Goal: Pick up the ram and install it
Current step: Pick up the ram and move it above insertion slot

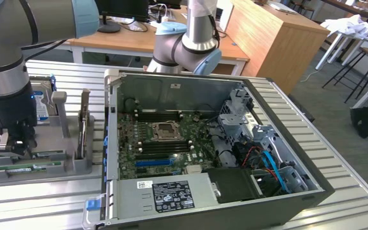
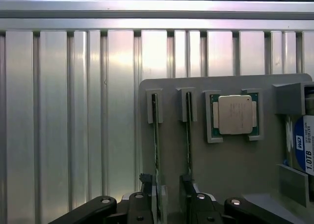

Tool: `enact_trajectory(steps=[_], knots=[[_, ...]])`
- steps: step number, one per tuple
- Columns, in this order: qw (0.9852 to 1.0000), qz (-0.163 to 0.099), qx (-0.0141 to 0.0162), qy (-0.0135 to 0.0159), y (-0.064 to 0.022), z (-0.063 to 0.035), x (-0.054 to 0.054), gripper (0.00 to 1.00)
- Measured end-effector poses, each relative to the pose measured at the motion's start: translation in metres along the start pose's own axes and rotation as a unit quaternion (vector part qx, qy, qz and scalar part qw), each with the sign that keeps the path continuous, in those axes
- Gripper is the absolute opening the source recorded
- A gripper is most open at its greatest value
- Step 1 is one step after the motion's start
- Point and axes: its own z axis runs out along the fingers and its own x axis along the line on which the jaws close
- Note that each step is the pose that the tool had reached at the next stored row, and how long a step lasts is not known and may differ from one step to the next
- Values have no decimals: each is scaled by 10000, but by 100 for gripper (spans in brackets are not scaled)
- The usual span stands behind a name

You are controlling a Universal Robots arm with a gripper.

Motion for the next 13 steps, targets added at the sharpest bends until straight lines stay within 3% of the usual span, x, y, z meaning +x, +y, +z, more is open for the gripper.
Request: enact_trajectory(steps=[13], knots=[[10000,-12,1,-1,-1,64,2,36]])
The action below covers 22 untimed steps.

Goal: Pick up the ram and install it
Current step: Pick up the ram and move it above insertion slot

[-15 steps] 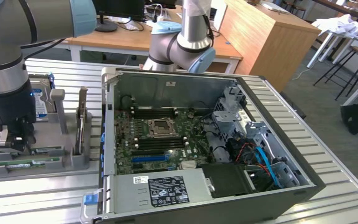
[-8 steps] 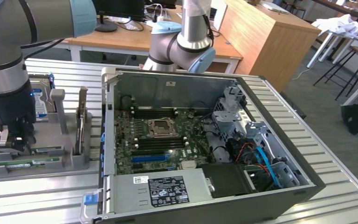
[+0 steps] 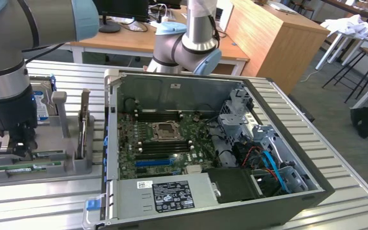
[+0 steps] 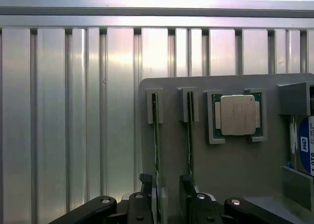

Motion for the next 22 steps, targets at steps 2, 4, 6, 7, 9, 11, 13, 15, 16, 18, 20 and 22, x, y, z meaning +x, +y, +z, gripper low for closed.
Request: enact_trajectory(steps=[2,4,6,7,9,11,13,15,16,18,20,22], knots=[[10000,0,0,0,0,16,1,36],[10000,0,-1,0,-1,33,2,36],[10000,-1,0,0,-1,49,3,36],[10000,-1,0,0,-1,58,3,36],[10000,-1,0,0,-1,75,4,36],[10000,-1,0,0,-1,92,5,36],[10000,-1,0,0,-2,108,6,36],[10000,-2,0,0,-2,124,6,36],[10000,-2,0,0,-2,131,7,36],[10000,-2,0,0,-3,147,7,36],[10000,-2,0,0,-3,163,8,36],[10000,-3,0,0,-3,178,8,36]])
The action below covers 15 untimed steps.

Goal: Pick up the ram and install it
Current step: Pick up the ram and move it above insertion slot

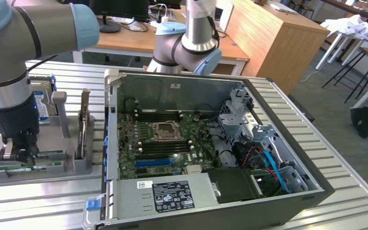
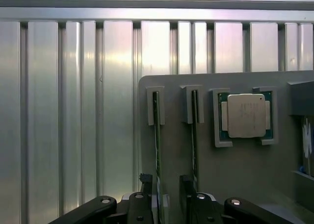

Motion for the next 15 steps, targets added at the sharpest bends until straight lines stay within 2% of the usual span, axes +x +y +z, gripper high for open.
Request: enact_trajectory(steps=[15], knots=[[10000,-6,0,0,-2,113,10,36]])
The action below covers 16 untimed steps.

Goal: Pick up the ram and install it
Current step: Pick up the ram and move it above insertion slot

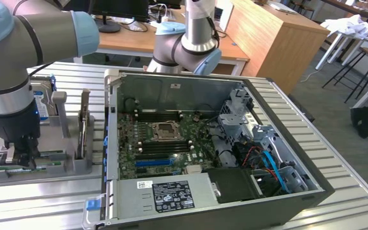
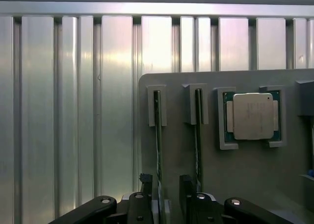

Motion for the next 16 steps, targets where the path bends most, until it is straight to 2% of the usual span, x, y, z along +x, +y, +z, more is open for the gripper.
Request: enact_trajectory(steps=[12,16], knots=[[10000,-3,0,0,-2,40,4,36],[10000,-3,0,0,-44,39,3,36]])
